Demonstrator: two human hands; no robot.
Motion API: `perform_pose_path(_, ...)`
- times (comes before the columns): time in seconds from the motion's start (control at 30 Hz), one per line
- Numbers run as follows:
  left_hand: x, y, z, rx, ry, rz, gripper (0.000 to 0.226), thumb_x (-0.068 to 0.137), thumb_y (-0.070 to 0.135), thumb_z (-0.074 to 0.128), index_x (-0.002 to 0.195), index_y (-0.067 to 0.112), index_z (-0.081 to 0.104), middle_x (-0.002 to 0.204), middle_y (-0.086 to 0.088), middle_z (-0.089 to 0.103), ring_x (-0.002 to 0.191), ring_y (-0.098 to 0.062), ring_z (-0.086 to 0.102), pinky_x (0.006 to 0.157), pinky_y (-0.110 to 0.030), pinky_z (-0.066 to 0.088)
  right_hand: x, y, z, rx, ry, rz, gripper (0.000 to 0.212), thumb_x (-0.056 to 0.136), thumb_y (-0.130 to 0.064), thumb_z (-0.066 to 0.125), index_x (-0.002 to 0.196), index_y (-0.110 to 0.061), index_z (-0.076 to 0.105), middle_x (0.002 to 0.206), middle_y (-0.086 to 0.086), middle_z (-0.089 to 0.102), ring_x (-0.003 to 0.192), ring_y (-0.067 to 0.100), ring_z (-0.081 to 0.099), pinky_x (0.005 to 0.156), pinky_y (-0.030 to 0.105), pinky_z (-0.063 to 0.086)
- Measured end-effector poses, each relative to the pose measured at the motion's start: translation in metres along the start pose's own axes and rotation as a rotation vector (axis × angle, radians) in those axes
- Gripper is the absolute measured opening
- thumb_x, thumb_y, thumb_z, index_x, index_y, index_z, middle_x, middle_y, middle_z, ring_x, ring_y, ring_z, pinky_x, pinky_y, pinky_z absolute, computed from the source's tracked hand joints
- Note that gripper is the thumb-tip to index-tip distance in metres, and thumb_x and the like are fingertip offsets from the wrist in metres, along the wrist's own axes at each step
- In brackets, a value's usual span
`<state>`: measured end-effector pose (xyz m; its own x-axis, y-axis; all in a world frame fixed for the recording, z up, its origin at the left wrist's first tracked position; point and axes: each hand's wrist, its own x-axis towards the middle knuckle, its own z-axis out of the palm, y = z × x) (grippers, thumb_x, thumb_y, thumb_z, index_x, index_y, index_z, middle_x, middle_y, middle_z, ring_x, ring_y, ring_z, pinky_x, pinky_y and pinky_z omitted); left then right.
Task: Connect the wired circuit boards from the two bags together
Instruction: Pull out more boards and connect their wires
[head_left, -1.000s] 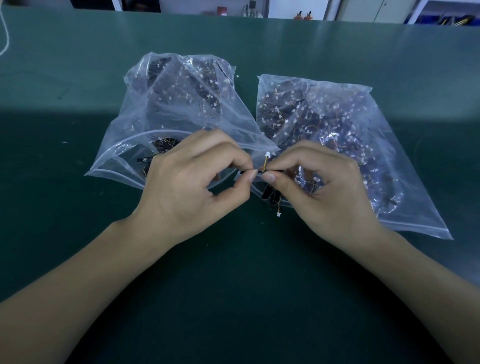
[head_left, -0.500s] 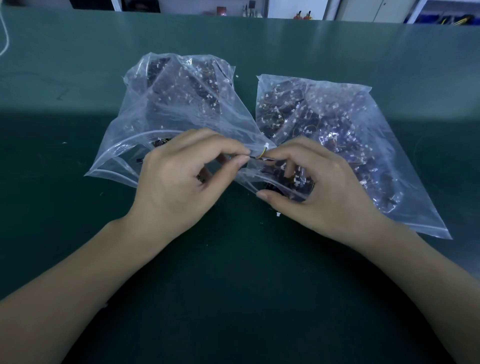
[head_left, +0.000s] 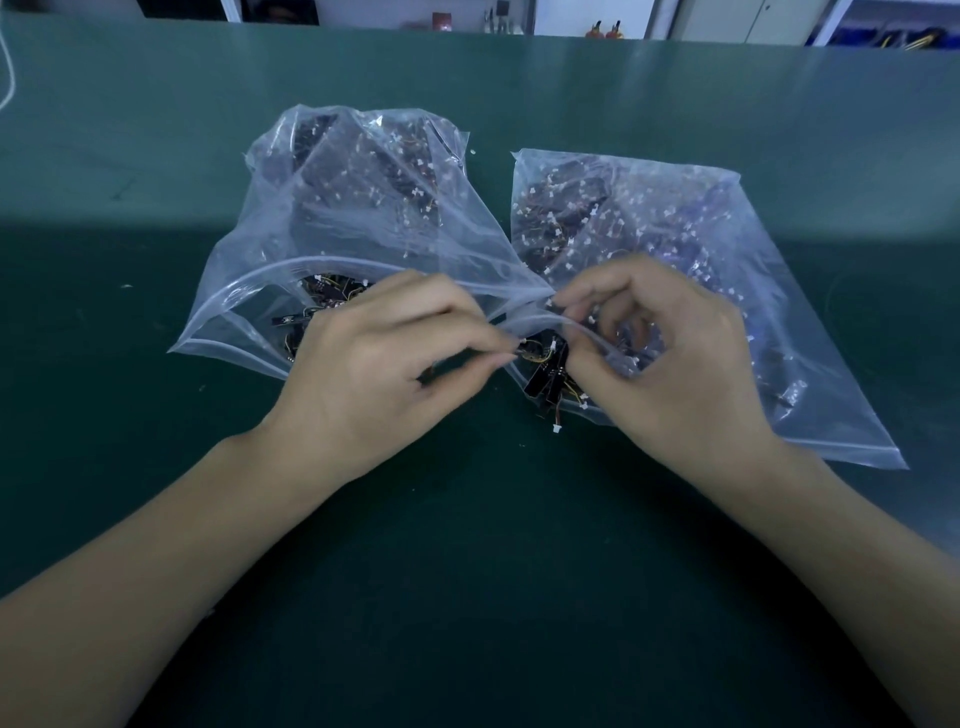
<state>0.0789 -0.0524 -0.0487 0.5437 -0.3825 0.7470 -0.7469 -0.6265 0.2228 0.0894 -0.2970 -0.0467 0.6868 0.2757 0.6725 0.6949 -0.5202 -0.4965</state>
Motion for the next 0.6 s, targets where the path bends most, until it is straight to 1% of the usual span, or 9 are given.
perform_pose_path(0.1, 0.001, 0.001, 0.004, 0.128, 0.020, 0.033, 0.015, 0.100, 0.018, 0.078, 0.087, 0.016, 0.084, 0.083, 0.001, 0.070, 0.075, -0.021, 0.065, 0.054, -0.043, 0.053, -0.002, -0.001, 0.003, -0.015, 0.006, -0.019, 0.027, 0.087, 0.001, 0.078, 0.108, -0.016, 0.073, 0.092, -0.011, 0.069, 0.075, 0.012, 0.061, 0.077, 0.011, 0.042)
perform_pose_path(0.2, 0.004, 0.008, 0.010, 0.282, -0.016, 0.057, 0.019, 0.099, 0.013, 0.076, 0.082, 0.021, 0.081, 0.076, 0.002, 0.062, 0.070, -0.020, 0.061, 0.047, -0.035, 0.045, -0.002, -0.002, 0.003, -0.007, 0.002, -0.025, 0.027, 0.087, 0.001, 0.079, 0.108, -0.016, 0.073, 0.091, -0.011, 0.068, 0.075, 0.010, 0.062, 0.078, 0.011, 0.043)
perform_pose_path(0.27, 0.006, 0.009, 0.013, 0.330, -0.088, 0.065, 0.016, 0.098, 0.016, 0.077, 0.086, 0.024, 0.082, 0.075, 0.002, 0.058, 0.071, -0.019, 0.058, 0.050, -0.028, 0.033, -0.002, -0.003, 0.005, -0.006, -0.002, -0.027, 0.028, 0.086, 0.002, 0.079, 0.107, -0.016, 0.074, 0.089, -0.013, 0.067, 0.075, 0.009, 0.061, 0.079, 0.010, 0.042)
perform_pose_path(0.33, 0.007, 0.008, 0.013, 0.335, -0.141, 0.091, 0.011, 0.100, 0.023, 0.076, 0.092, 0.026, 0.084, 0.075, 0.002, 0.057, 0.070, -0.020, 0.058, 0.054, -0.025, 0.027, -0.003, -0.005, 0.006, -0.005, -0.011, -0.029, 0.028, 0.086, 0.003, 0.078, 0.107, -0.016, 0.074, 0.088, -0.017, 0.065, 0.073, 0.009, 0.060, 0.077, 0.009, 0.041)
perform_pose_path(0.4, 0.007, 0.009, 0.012, 0.334, -0.161, 0.109, 0.015, 0.104, 0.029, 0.072, 0.097, 0.026, 0.085, 0.074, 0.002, 0.056, 0.069, -0.020, 0.055, 0.054, -0.025, 0.027, -0.003, -0.005, 0.007, 0.001, -0.021, -0.025, 0.029, 0.086, 0.004, 0.078, 0.107, -0.015, 0.074, 0.088, -0.017, 0.066, 0.072, 0.011, 0.060, 0.076, 0.009, 0.041)
perform_pose_path(0.47, 0.007, 0.011, 0.008, 0.267, -0.174, 0.069, 0.018, 0.106, 0.031, 0.069, 0.098, 0.025, 0.084, 0.074, 0.005, 0.057, 0.069, -0.017, 0.053, 0.053, -0.027, 0.037, -0.003, -0.006, 0.007, 0.005, -0.027, -0.023, 0.028, 0.086, 0.004, 0.078, 0.107, -0.015, 0.074, 0.088, -0.015, 0.067, 0.072, 0.012, 0.061, 0.075, 0.010, 0.041)
perform_pose_path(0.53, 0.006, 0.011, 0.001, 0.146, -0.175, -0.040, 0.019, 0.104, 0.029, 0.068, 0.090, 0.020, 0.079, 0.075, 0.011, 0.058, 0.071, -0.014, 0.053, 0.056, -0.033, 0.048, -0.003, -0.006, 0.006, 0.005, -0.026, -0.016, 0.028, 0.086, 0.004, 0.077, 0.105, -0.017, 0.074, 0.088, -0.017, 0.065, 0.073, 0.013, 0.061, 0.075, 0.010, 0.041)
perform_pose_path(0.57, 0.005, 0.008, -0.005, 0.114, -0.170, -0.091, 0.021, 0.102, 0.026, 0.065, 0.084, 0.018, 0.072, 0.072, 0.014, 0.055, 0.068, -0.013, 0.052, 0.057, -0.033, 0.048, -0.003, -0.006, 0.006, 0.002, -0.027, -0.012, 0.029, 0.085, 0.004, 0.077, 0.104, -0.017, 0.074, 0.088, -0.018, 0.064, 0.074, 0.013, 0.062, 0.075, 0.010, 0.041)
perform_pose_path(0.6, 0.005, 0.006, -0.011, 0.124, -0.163, -0.128, 0.023, 0.099, 0.026, 0.062, 0.079, 0.017, 0.065, 0.068, 0.016, 0.049, 0.064, -0.014, 0.048, 0.056, -0.033, 0.045, -0.003, -0.006, 0.006, 0.000, -0.029, -0.009, 0.029, 0.085, 0.005, 0.076, 0.103, -0.018, 0.074, 0.088, -0.020, 0.063, 0.075, 0.013, 0.061, 0.075, 0.010, 0.041)
